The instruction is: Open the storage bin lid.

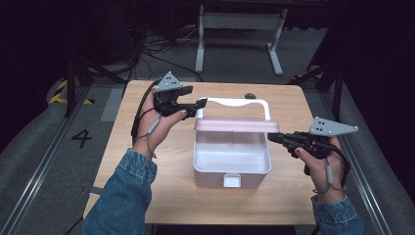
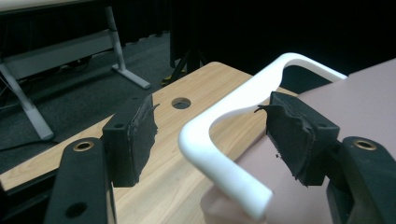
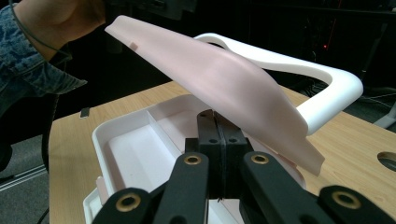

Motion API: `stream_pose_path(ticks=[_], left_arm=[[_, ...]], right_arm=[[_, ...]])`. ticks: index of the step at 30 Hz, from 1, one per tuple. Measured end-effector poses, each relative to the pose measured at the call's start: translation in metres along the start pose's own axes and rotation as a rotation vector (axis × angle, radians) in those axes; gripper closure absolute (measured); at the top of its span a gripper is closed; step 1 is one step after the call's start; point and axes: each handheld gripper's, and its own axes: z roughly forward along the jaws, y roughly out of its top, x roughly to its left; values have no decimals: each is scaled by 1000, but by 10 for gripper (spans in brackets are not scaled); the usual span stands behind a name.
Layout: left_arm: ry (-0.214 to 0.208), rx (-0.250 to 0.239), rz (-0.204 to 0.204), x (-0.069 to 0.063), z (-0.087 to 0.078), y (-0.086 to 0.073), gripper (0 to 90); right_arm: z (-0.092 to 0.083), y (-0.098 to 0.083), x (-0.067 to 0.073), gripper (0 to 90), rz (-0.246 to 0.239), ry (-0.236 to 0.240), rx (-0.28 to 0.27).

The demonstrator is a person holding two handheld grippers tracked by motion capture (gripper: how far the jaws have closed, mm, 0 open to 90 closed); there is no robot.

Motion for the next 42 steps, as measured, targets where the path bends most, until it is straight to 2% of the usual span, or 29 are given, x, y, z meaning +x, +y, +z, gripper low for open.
stream_pose_path(ticks=[4, 7, 11, 12, 17, 22, 26, 34, 37, 39, 42], left_arm=[[5, -3, 16, -1, -17, -2, 336], [-7, 8, 24, -4, -30, -5, 331], [-3, 35, 60, -11, -44, -12, 328], [16, 55, 89, -14, -52, -16, 327], [2, 73, 93, -22, -59, -28, 322], [-15, 105, 109, -32, -54, -40, 316], [-15, 108, 121, -37, -45, -44, 305], [-49, 69, 128, -47, -25, -41, 292], [-46, 52, 130, -49, -20, -39, 292], [-25, 48, 152, -49, -16, -38, 292], [-16, 36, 163, -51, -11, -36, 292]], right_arm=[[0, 1, -1, 900, 7, 0, -5], [0, 2, -2, 900, 5, -3, -9], [-1, 2, -2, 900, 7, -3, -13], [-1, 2, -2, 900, 8, -5, -12], [-3, 2, -3, 900, 13, -6, -17], [-4, 3, -3, 900, 17, -9, -25], [-5, 3, -3, 900, 19, -10, -22], [-5, 3, -4, 900, 23, -7, -31], [-5, 3, -5, 900, 29, -2, -28], [-6, 3, -5, 900, 26, 0, -29], [-6, 3, -5, 900, 35, 3, -33]])
